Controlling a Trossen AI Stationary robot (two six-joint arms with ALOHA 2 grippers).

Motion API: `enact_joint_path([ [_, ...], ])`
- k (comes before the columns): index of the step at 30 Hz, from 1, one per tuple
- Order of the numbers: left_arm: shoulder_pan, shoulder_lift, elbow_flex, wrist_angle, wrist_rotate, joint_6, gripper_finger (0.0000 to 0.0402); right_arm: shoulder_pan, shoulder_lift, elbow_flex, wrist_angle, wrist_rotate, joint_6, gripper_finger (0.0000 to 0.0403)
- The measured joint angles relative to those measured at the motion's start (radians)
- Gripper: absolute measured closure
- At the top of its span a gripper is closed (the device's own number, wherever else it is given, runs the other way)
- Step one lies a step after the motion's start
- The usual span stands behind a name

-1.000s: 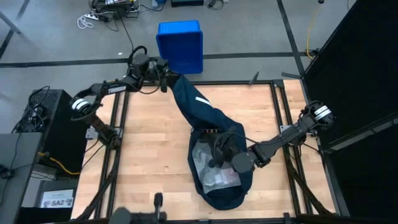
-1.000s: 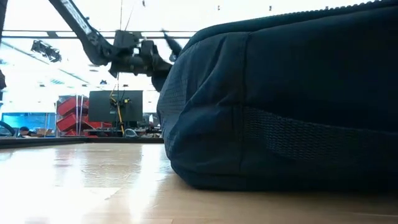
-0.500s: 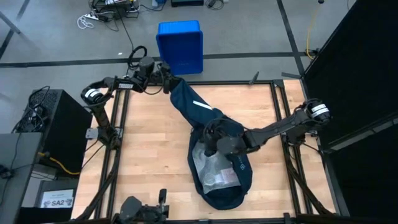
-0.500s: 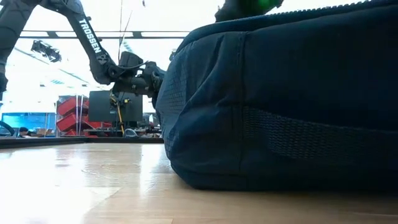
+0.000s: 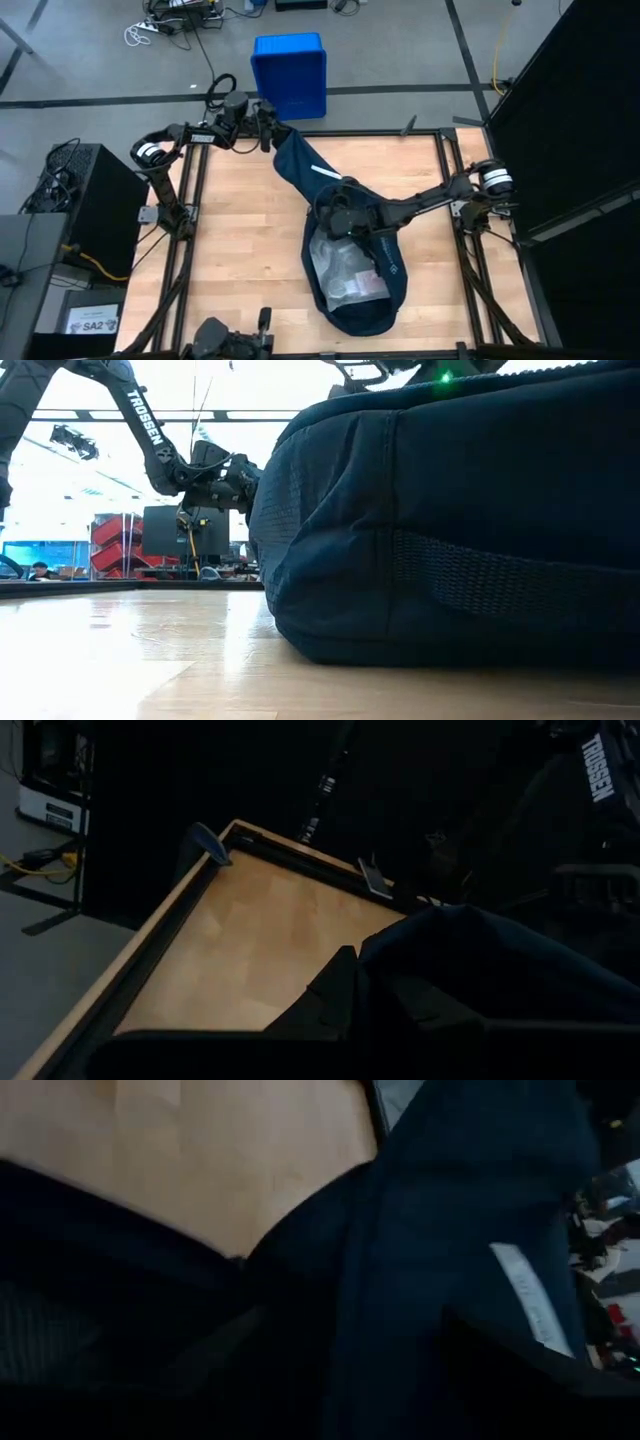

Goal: Unpack backpack
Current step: Open the dark blue backpack

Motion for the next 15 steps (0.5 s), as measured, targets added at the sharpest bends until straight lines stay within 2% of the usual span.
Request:
enact_joint_path([
  [3, -0.001, 0.0, 0.0, 0.0, 0.002, -0.002, 0.0402, -0.004, 0.001, 0.0, 0.002, 0.138, 0.001, 0.0133],
  [6, -0.001, 0.0, 0.0, 0.0, 0.005, -0.004, 0.0402, -0.006, 0.0, 0.0, 0.008, 0.245, -0.015, 0.0164],
  [10, -0.003, 0.0, 0.0, 0.0, 0.011, -0.004, 0.0402, -0.014, -0.003, 0.0, 0.031, 0.266, -0.049, 0.0253],
  [14, -0.011, 0.0, 0.0, 0.0, 0.025, -0.003, 0.0402, -0.034, -0.004, 0.0, 0.065, 0.263, 0.022, 0.0372],
  [15, -0.012, 0.0, 0.0, 0.0, 0.031, -0.003, 0.0402, -0.039, -0.006, 0.0, 0.066, 0.263, 0.031, 0.0387],
])
